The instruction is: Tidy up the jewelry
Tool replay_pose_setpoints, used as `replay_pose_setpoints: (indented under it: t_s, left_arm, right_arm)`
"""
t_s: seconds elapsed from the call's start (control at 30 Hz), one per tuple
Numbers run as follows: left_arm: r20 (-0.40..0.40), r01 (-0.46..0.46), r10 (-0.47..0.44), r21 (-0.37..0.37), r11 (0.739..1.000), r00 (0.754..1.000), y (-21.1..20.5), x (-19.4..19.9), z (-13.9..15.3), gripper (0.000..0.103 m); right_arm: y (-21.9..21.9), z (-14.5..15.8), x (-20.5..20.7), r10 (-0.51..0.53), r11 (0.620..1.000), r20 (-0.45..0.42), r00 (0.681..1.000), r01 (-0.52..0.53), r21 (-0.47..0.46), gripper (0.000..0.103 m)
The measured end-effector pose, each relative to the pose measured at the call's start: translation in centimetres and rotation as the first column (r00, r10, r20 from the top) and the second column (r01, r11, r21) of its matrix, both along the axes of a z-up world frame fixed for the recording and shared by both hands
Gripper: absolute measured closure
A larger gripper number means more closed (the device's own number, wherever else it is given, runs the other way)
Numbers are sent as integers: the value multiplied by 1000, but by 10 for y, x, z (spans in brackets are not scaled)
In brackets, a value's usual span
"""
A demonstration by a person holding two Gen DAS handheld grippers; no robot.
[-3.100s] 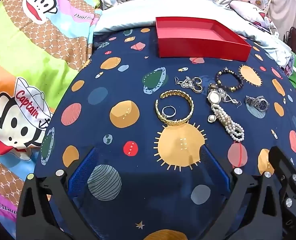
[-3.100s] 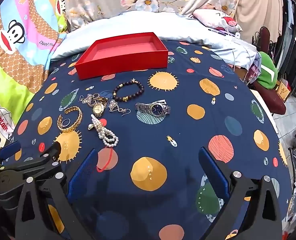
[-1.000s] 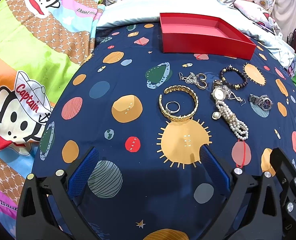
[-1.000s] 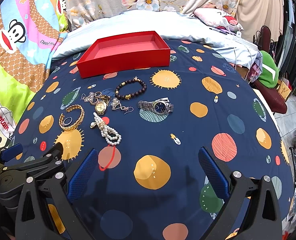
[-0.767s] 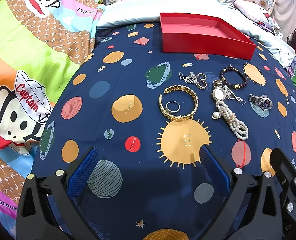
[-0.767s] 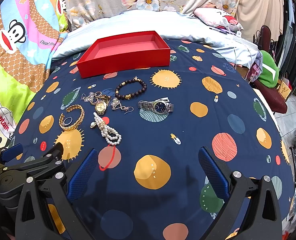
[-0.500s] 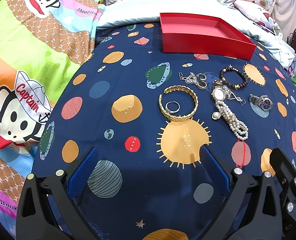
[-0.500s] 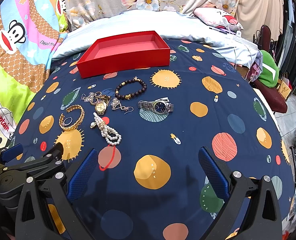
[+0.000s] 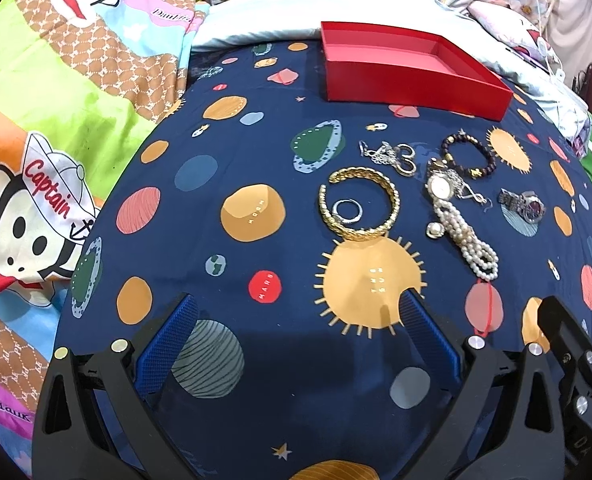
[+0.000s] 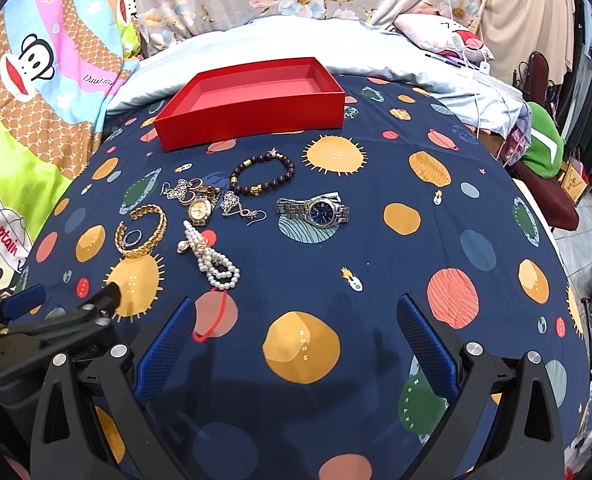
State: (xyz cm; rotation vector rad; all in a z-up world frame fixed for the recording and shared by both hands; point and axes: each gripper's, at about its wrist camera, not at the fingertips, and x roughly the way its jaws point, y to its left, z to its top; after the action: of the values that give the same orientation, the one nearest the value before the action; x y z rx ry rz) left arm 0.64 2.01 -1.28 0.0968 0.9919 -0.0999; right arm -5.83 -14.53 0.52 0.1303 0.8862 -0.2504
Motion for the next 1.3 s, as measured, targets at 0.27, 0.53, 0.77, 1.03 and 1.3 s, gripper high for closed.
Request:
replay_pose_setpoints:
  t_s: [0.27,0.53,0.77,1.03,1.3]
  left_arm:
    - [-3,-47,47,-5,999,999,11,14,-3,5]
    - [-31,-75,75,-9,997,997,12,31,-8,5]
    - [-34,-33,32,-24,999,999,1,39,-8,5]
    - [-50,-21,19,-32,999,999,-7,45,-10,5]
    - [-48,-1,-1,-45,999,999,-10,44,-11,5]
  right_arm:
    - [-38,-8,19,16,999,-9,1000,-15,41,5]
    - [-71,-17,55,44,991,-23,999,-41,128,16]
    - [-80,-28,84,108,984,-37,993,-102,148,34]
    - [-79,-29,83,145,973,-36,989,-136,187,75]
    - [-71,-29,72,160,961,-36,986,-147,234,95]
